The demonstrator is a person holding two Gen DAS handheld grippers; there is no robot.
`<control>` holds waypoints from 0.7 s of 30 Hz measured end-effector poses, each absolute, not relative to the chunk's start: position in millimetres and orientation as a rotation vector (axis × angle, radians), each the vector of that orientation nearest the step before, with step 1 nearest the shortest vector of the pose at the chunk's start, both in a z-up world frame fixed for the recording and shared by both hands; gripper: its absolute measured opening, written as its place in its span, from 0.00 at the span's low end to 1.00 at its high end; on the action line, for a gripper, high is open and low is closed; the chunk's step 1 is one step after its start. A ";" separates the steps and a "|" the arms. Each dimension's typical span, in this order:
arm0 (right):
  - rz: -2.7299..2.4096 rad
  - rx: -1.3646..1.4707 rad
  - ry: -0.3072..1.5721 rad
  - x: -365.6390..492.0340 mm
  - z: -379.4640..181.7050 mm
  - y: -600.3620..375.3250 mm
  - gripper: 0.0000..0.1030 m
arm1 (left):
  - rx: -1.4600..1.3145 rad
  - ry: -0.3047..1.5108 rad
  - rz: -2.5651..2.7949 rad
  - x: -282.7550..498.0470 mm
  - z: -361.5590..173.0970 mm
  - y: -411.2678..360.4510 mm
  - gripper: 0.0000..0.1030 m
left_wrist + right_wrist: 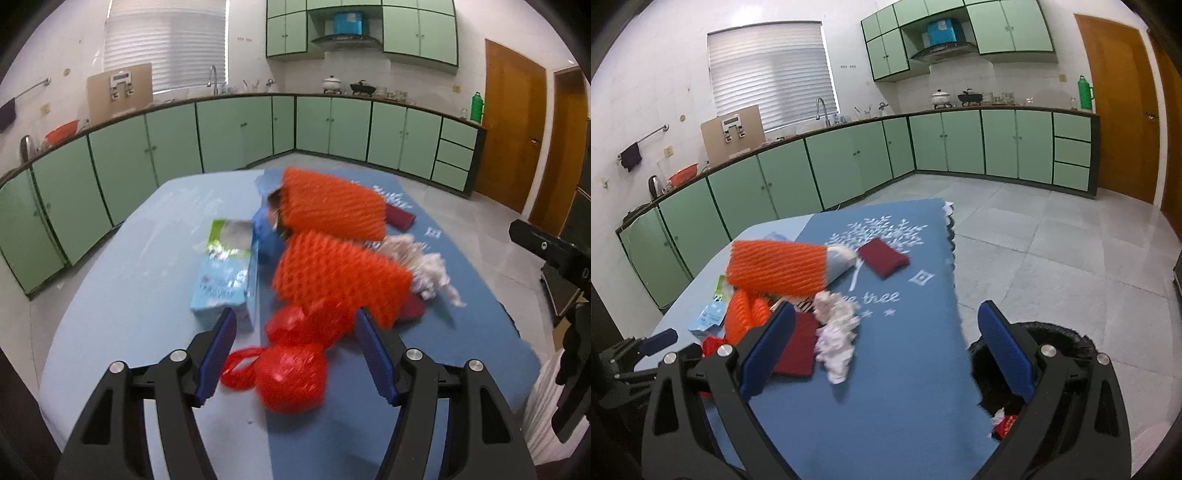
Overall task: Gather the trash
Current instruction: 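Grasp the red plastic bag with the left tool while the right tool grasps white tissue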
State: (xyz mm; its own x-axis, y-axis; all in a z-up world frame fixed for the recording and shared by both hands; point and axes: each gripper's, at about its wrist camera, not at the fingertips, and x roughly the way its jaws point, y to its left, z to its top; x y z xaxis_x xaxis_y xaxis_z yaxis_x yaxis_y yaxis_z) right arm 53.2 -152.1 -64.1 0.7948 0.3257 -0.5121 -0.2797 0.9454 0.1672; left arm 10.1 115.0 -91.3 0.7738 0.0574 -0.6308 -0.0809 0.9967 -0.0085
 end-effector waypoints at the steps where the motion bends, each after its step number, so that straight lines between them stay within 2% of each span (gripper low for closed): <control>1: 0.326 0.083 0.566 51.9 -66.1 -147.8 0.93 | -0.042 0.687 0.075 10.7 -95.1 116.2 0.63; 10: 0.320 0.060 0.593 46.5 -81.6 -134.2 0.93 | -0.098 0.751 0.065 14.5 -123.3 124.8 0.62; 11: 0.320 0.058 0.599 46.7 -83.3 -133.1 0.93 | -0.102 0.754 0.059 15.0 -124.3 124.7 0.57; 12: 0.322 0.056 0.604 48.3 -84.6 -132.4 0.93 | -0.108 0.760 0.049 15.8 -125.8 124.8 0.47; 13: 0.326 0.054 0.610 48.9 -86.2 -131.2 0.93 | -0.114 0.769 0.040 17.0 -127.7 125.0 0.43; 15: 0.335 0.043 0.620 50.1 -88.8 -127.4 0.93 | -0.127 0.771 0.036 17.2 -128.7 126.0 0.39; 21: 0.344 -0.014 0.636 51.3 -99.2 -117.3 0.92 | -0.116 0.745 0.055 12.0 -124.4 123.9 0.35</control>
